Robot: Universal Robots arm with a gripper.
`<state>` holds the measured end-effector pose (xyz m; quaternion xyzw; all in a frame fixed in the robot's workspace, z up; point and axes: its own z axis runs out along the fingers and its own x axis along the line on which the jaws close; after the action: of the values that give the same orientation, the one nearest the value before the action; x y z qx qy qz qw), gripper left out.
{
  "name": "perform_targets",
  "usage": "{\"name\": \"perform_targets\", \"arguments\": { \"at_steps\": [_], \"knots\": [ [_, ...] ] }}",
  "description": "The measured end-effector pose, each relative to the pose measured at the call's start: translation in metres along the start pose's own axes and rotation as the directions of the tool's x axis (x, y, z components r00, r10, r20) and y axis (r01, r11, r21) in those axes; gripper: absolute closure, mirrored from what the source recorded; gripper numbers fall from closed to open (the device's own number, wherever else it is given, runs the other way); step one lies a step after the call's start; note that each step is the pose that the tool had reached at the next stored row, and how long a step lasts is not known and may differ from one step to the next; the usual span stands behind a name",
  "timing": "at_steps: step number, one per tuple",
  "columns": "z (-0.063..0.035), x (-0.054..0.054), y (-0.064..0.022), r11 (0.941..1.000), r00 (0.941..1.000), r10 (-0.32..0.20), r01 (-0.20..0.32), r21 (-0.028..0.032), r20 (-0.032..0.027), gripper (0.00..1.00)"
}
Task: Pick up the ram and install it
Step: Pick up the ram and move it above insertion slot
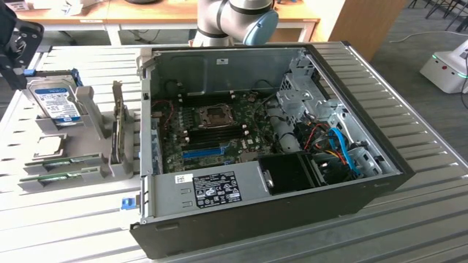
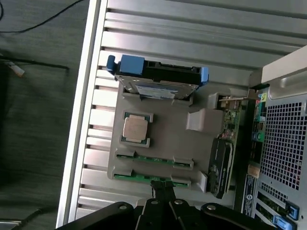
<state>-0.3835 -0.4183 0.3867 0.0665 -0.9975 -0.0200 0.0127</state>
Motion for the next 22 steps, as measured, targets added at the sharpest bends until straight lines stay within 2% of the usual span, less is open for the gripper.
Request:
{"name": "perform_targets", "arguments": {
  "at_steps": [5,8,11,16,22],
  "knots": [
    [0.0005,0.0,-0.0001,0.9967,0.9967,-0.081,0.081,0.0018,-0.0036,0.9],
    [0.0007,0.0,-0.0001,0.9913,0.9913,-0.131,0.131,0.0027,-0.0058,0.9],
    [0.0009,0.0,-0.0001,0.983,0.983,-0.184,0.184,0.0035,-0.0082,0.9],
    [0.0011,0.0,-0.0001,0.9625,0.9625,-0.271,0.271,0.0047,-0.0122,0.9],
    [0.0012,0.0,-0.0001,0.9308,0.9307,-0.365,0.366,0.0055,-0.0169,0.9]
  ]
}}
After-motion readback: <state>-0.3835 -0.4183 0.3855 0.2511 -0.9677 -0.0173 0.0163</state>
